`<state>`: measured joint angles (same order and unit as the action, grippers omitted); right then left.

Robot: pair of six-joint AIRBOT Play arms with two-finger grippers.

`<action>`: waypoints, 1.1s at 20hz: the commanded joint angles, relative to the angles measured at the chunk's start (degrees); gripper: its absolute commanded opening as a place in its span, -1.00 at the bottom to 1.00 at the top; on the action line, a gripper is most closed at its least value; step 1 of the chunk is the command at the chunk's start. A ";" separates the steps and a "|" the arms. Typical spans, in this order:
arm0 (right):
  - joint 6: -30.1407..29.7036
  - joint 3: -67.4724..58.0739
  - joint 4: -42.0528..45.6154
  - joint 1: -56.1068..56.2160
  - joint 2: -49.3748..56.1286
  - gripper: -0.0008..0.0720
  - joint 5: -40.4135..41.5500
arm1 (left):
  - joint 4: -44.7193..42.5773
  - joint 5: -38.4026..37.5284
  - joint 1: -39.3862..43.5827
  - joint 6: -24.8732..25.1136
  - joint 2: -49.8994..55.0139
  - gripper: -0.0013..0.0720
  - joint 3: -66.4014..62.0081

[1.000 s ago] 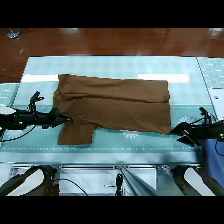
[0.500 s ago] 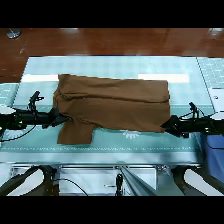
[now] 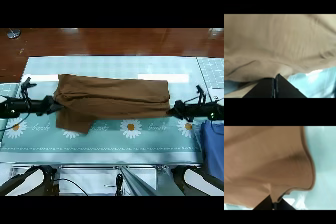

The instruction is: Fold the shirts.

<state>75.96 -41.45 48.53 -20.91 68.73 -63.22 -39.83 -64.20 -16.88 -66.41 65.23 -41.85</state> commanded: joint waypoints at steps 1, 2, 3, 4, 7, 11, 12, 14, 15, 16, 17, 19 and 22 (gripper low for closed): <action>0.39 -9.64 -2.73 0.07 4.28 -0.92 -1.07 | -0.04 7.93 2.40 -1.36 2.78 -0.87 -6.84; 0.33 -12.13 -4.13 0.07 6.12 -0.92 -0.90 | -0.04 9.42 3.74 -1.36 4.81 -0.87 -8.98; 0.17 -14.27 -5.27 0.07 7.89 -0.92 -0.79 | -0.04 10.29 5.01 -1.38 7.32 -0.87 -11.32; -0.83 -16.22 -6.23 0.22 9.73 -0.92 -0.66 | -0.04 10.71 6.23 -1.90 10.54 -0.87 -14.08; -0.72 -21.75 -6.14 2.58 15.87 -0.92 0.55 | -0.02 10.69 8.26 -4.26 21.09 -0.87 -23.58; 1.42 -28.44 -6.32 4.85 22.58 -0.92 3.34 | -0.02 8.52 8.70 -10.08 32.26 -0.87 -35.30; 1.92 -30.05 -6.29 5.03 24.06 -0.92 3.56 | -0.02 8.15 8.70 -10.88 34.14 -0.87 -37.55; 3.04 -32.41 -6.45 5.03 26.38 -0.92 3.82 | -0.02 7.21 8.70 -11.89 37.29 -0.87 -41.68; 3.15 -33.03 -6.49 5.01 27.04 -0.92 4.24 | -0.02 6.95 8.70 -11.91 38.34 -0.87 -43.15; 3.19 -33.48 -6.51 5.03 27.56 -0.92 4.72 | -0.02 6.64 8.70 -11.91 39.26 -0.87 -44.37; 3.21 -33.59 -6.86 5.03 27.78 -0.92 5.31 | -0.02 6.51 8.70 -11.91 40.06 -0.87 -45.42; 3.19 -33.59 -6.99 5.03 27.89 -0.92 6.80 | -0.02 6.60 8.70 -11.91 40.96 -0.87 -46.36; 3.21 -33.59 -7.10 5.03 27.91 -0.92 9.14 | -0.04 6.56 8.70 -11.89 41.62 -0.87 -46.36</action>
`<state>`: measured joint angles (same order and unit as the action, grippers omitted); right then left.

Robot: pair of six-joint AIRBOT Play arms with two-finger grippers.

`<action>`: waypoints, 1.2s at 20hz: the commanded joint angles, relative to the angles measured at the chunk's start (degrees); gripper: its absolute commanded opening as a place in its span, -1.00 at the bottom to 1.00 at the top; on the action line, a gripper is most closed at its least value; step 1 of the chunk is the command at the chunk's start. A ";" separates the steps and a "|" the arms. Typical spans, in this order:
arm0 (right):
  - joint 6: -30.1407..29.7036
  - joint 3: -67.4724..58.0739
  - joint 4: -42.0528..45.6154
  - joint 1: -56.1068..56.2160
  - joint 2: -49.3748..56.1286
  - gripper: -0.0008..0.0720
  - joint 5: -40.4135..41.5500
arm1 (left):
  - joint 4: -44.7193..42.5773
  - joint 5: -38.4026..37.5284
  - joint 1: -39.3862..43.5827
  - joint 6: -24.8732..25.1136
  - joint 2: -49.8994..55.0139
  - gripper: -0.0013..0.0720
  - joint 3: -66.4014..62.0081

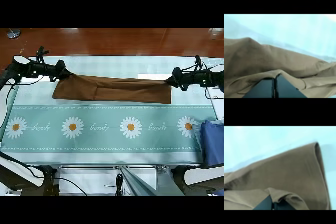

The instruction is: Fold the shirts.

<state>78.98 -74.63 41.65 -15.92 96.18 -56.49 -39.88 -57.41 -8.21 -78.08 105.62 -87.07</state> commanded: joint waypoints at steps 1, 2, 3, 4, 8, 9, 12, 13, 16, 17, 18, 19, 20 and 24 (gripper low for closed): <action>0.20 -0.42 -0.48 0.04 0.68 -0.92 2.80 | 0.02 -0.22 0.13 -0.22 1.44 -0.87 -1.14; 0.20 -0.42 -0.79 0.04 1.11 -0.92 2.80 | 0.02 -0.22 0.28 -0.09 1.55 -0.85 -1.14; 0.20 -0.42 -1.20 0.04 1.68 -0.80 2.95 | 0.04 -0.22 0.39 -0.02 1.55 -0.30 -1.14; 0.48 -0.42 -1.88 0.04 2.23 0.03 3.06 | 0.02 -0.96 0.52 -0.04 1.51 0.86 -1.38; -1.51 -0.42 -2.05 -3.26 0.35 0.73 0.72 | -10.73 -14.88 -3.32 -4.92 1.46 0.94 -10.36; -2.32 -0.42 -2.01 -5.70 -0.72 0.73 -0.92 | -17.20 -19.65 -5.18 -8.28 1.11 0.94 -13.16; -1.31 -0.17 2.82 -11.32 -1.33 0.73 -6.45 | -27.08 -27.04 -9.75 -12.39 -2.36 0.95 -13.53; 0.39 0.48 5.09 -11.89 -1.09 0.73 -6.78 | -27.02 -26.71 -9.86 -11.17 -4.22 0.95 -11.78; 0.46 1.79 5.03 -11.28 1.51 0.73 -8.28 | -26.16 -17.14 -6.05 -6.80 -13.64 0.95 -0.52; -0.61 1.79 3.43 -10.78 2.91 0.73 -9.40 | -24.68 -12.28 -4.17 -5.49 -17.49 0.95 4.07; -2.08 1.79 1.51 -10.10 4.13 0.73 -10.19 | -22.91 -7.67 -1.95 -4.57 -21.42 0.95 8.50; -3.02 1.77 0.44 -9.25 5.09 0.73 -10.64 | -21.86 -4.33 0.22 -4.42 -24.41 0.95 11.72; -3.15 1.77 0.37 -8.15 5.90 0.73 -10.58 | -21.62 -2.21 2.60 -4.39 -26.64 0.95 13.97; -3.89 1.77 -2.34 -3.26 8.48 0.72 -9.55 | -21.62 -1.01 10.71 -3.96 -27.30 0.95 14.80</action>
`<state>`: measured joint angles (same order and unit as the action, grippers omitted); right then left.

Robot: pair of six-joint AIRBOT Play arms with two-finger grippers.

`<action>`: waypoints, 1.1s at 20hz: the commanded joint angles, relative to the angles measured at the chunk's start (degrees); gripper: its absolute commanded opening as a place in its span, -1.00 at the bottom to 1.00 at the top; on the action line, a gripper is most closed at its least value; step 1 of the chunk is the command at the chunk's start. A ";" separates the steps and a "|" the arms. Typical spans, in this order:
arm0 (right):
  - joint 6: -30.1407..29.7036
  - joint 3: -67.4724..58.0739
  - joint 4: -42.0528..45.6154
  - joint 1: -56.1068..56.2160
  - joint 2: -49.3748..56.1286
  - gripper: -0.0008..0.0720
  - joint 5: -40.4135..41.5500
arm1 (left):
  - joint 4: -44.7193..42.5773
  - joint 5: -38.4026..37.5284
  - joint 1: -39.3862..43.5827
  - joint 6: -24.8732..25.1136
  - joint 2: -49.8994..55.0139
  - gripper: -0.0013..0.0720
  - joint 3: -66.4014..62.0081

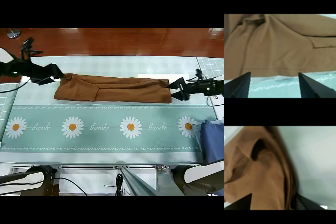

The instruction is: Fold the shirts.

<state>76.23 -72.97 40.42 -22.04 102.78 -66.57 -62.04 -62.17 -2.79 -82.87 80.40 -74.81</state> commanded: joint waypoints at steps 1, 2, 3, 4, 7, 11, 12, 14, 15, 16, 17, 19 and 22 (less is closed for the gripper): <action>-1.11 -0.04 -1.44 3.76 1.86 0.59 1.18 | 0.55 3.96 6.95 1.29 -1.53 0.95 2.54; -1.11 -0.90 -1.51 4.22 1.84 -0.01 0.81 | 0.55 4.02 8.20 1.22 -1.01 0.95 2.54; -1.38 -1.66 -1.53 4.39 1.33 -0.75 -0.39 | 0.55 4.02 9.18 1.20 -0.55 0.94 2.54; -2.36 -2.34 -1.33 4.22 0.11 -0.92 -1.79 | 0.55 4.00 9.84 1.20 -0.24 0.94 2.54; -3.02 -2.54 3.34 3.17 -7.17 -0.92 -6.10 | 0.68 3.13 10.62 1.42 -0.22 -0.83 2.47; -2.86 1.92 13.70 3.69 -23.61 -0.92 -11.78 | 3.45 3.43 12.81 1.44 -0.20 -0.87 2.43; -2.56 5.01 14.21 3.65 -29.24 -0.92 -11.76 | 3.65 3.91 14.12 1.44 -0.20 -0.87 2.40; -2.36 10.75 15.28 3.65 -40.44 -0.92 -12.68 | 3.63 5.97 17.53 1.46 -0.20 -0.87 2.36; -1.20 13.09 15.96 3.65 -46.01 -0.92 -13.90 | 3.63 7.91 19.50 1.44 -0.17 -0.87 2.36; -0.02 14.99 15.89 3.65 -50.88 -0.92 -15.08 | 3.63 10.62 21.84 1.42 0.00 -0.87 2.32; 1.38 16.61 15.89 3.65 -55.63 -0.92 -16.22 | 3.87 12.79 24.17 1.40 0.46 -0.87 2.03; 4.72 18.32 16.33 3.65 -63.28 -0.92 -18.47 | 6.54 14.21 29.31 1.22 3.08 -0.87 0.28; 9.31 18.93 16.09 3.65 -71.56 -0.92 -19.02 | 11.43 14.38 37.05 1.25 8.72 -0.87 -2.49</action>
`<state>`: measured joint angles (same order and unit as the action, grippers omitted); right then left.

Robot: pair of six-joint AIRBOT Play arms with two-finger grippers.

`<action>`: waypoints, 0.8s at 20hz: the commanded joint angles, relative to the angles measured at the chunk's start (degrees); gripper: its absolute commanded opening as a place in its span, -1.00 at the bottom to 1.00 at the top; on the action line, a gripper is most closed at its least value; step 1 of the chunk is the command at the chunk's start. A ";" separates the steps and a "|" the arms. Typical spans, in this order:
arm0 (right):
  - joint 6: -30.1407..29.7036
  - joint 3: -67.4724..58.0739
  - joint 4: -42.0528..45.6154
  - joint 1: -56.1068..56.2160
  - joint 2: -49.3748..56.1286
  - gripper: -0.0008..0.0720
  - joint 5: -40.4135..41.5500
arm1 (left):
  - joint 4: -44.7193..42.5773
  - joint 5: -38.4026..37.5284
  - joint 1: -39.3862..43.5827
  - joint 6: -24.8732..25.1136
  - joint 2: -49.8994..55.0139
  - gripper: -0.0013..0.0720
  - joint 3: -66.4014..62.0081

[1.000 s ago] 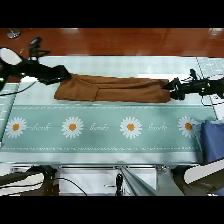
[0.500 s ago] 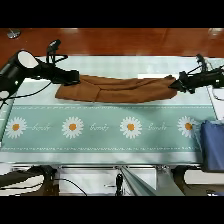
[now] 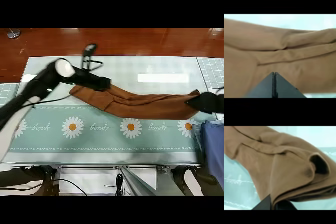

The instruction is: Fold the shirts.

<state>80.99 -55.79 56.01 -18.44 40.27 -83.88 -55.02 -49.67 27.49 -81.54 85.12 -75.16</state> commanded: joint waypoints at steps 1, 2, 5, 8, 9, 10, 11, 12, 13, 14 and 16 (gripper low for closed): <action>5.51 1.75 0.50 0.04 -10.86 -0.92 -2.12 | 4.76 1.57 9.57 -0.11 6.21 -0.87 -3.72; 6.23 1.77 0.39 0.04 -11.96 -0.92 -2.71 | 4.79 1.14 12.26 -0.13 8.26 -0.87 -5.25; 6.97 1.77 -1.81 0.04 -13.22 -0.92 -2.99 | 7.39 -0.83 19.78 -0.13 14.14 -0.87 -10.08; 6.91 1.75 -3.45 0.04 -13.22 -0.92 -1.95 | 10.91 -1.14 25.42 -0.13 18.29 -0.87 -11.91; 6.91 1.75 -3.45 0.04 -13.16 -0.92 -1.27 | 12.02 -1.84 26.93 -0.09 19.21 -0.87 -11.91; 6.88 1.75 -3.58 0.04 -13.09 -0.92 -0.66 | 12.22 -2.84 28.44 -0.09 19.93 -0.87 -11.91; 6.84 1.75 -3.63 0.04 -12.92 -0.92 -0.46 | 12.22 -3.58 29.62 -0.09 20.39 -0.87 -11.91; 6.58 1.75 -3.67 0.07 -12.55 -0.92 -0.55 | 12.22 -4.00 30.27 -0.09 20.55 -0.87 -11.91; 6.38 1.75 -3.67 0.07 -12.11 -0.92 -0.70 | 12.20 -4.35 30.05 -0.09 20.41 -0.87 -12.11; 6.21 1.75 -3.89 0.09 -11.63 -0.92 -0.81 | 12.20 -5.57 28.68 -0.11 20.24 -0.87 -13.03; 5.01 1.75 -6.14 0.09 -10.45 -0.92 -0.59 | 12.22 -9.49 23.23 -0.13 19.76 -0.87 -16.04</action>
<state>87.18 -54.06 52.03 -18.41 28.71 -84.71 -43.53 -54.72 53.95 -81.67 104.75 -88.60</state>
